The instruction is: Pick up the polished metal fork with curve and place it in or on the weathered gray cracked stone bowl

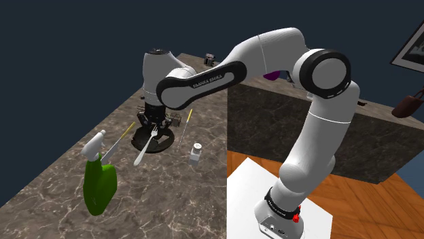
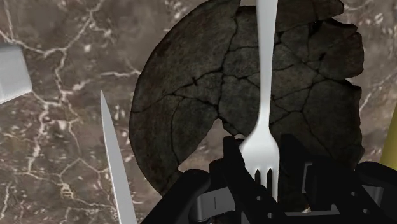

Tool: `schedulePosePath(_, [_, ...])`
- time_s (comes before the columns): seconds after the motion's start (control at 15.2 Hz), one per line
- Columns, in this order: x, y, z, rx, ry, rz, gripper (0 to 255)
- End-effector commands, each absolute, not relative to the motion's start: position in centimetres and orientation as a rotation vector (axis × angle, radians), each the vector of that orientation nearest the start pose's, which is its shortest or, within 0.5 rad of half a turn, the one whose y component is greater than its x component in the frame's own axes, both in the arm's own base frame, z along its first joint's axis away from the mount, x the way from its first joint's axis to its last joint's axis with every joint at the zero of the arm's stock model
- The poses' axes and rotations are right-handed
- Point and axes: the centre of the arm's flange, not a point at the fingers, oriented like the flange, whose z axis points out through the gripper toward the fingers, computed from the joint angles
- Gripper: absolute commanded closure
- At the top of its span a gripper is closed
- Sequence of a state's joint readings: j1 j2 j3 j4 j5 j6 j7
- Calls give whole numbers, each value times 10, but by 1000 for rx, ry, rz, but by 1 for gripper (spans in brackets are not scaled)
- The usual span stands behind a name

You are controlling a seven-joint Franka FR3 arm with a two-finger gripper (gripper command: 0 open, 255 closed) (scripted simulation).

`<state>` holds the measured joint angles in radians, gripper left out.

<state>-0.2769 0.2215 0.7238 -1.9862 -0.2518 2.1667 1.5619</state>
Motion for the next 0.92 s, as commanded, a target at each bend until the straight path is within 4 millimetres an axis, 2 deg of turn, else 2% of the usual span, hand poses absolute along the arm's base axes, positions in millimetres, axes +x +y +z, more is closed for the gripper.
schedulePosePath(0.0, [542,233,379,-2777,1497,-105,255])
schedulePosePath(0.33, [542,233,379,-2777,1497,-105,255])
schedulePosePath(0.4, [542,233,379,-2777,1497,-105,0])
schedulePosePath(0.73, [542,233,379,-2777,1497,-105,0])
schedulePosePath(0.86, [541,234,406,-2777,1497,-105,0])
